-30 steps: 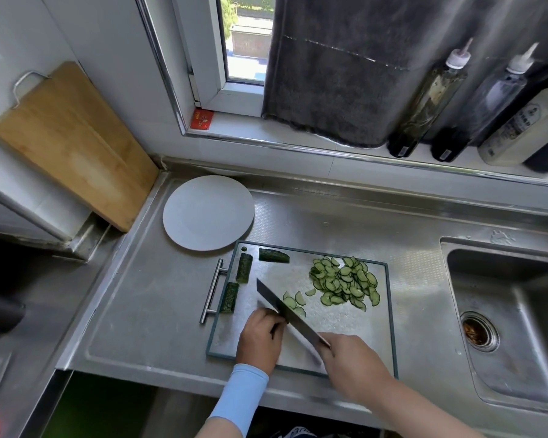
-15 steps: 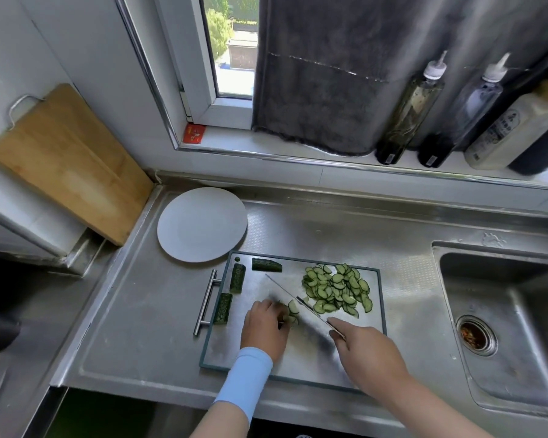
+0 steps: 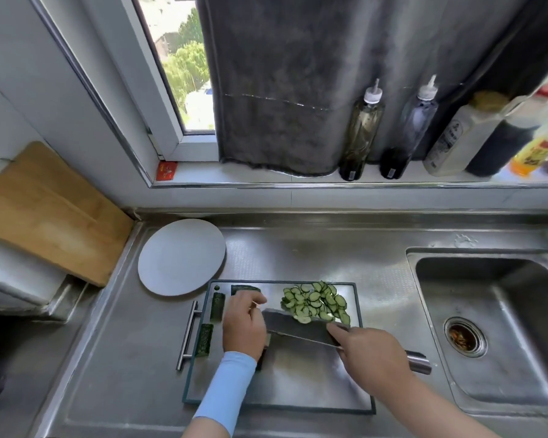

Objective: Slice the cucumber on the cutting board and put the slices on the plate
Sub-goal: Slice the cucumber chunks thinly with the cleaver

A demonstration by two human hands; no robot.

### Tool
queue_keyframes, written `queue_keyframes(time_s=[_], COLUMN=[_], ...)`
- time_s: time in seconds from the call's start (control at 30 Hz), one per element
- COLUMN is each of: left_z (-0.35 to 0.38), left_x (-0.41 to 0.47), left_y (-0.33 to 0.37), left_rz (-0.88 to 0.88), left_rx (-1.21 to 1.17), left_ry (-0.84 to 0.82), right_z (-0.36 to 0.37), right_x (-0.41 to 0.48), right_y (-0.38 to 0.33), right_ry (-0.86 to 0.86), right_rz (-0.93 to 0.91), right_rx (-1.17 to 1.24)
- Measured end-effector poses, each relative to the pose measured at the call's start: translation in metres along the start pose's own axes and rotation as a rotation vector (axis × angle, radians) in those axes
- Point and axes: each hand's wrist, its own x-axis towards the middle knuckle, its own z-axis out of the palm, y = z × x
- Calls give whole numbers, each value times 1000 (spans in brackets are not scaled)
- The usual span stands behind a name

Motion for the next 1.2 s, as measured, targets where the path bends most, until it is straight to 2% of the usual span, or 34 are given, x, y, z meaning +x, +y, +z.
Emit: queue_keyframes(time_s=[0.07,0.13,0.3,0.33,0.4,0.5,0.57,0.63,0.7,0.77,0.83,0.93,1.07,1.2], left_z=[6,17,31,30,23,3,-9,-17,-17,-11,-3,10,26,39], left_x=[2,6,20,22,25,24,18,7,-6,-17,-21,-16,-10,-12], left_y=[18,29,43,47,50,42,27,14,5,-2,-4,-2,-4,-2], left_rz=[48,-18,-89,-92,-138,-185,-182,-246,-348,-403,-352,-316,-358,-485], left_rx=[109,224,352,343,270,123,101,124,205,433,654,793,843,580], left_ry=[-328,-603,-757,-748,-620,-262,16,178,81,-150,-281,-378,-371,-275], right_z=[1,1,-4,-3,-7,-14,-12,-9,-5,-5,-6,-3,-3,-4], right_x=[4,9,20,21,23,22,23,25,28,30,33,34,27,21], right_y=[1,0,-3,-3,-2,-2,-1,-1,-2,-4,-6,-5,-1,3], right_ry=[-13,-16,24,26,22,40,-20,-59,-88,-131,-151,-169,-207,-213], right_rz=[-30,-33,-46,-46,-51,-85,-45,20,60,70,74,77,69,79], right_rx=[-63,-93,-44,-32,-29,26,147,300,449,530,562,603,639,645])
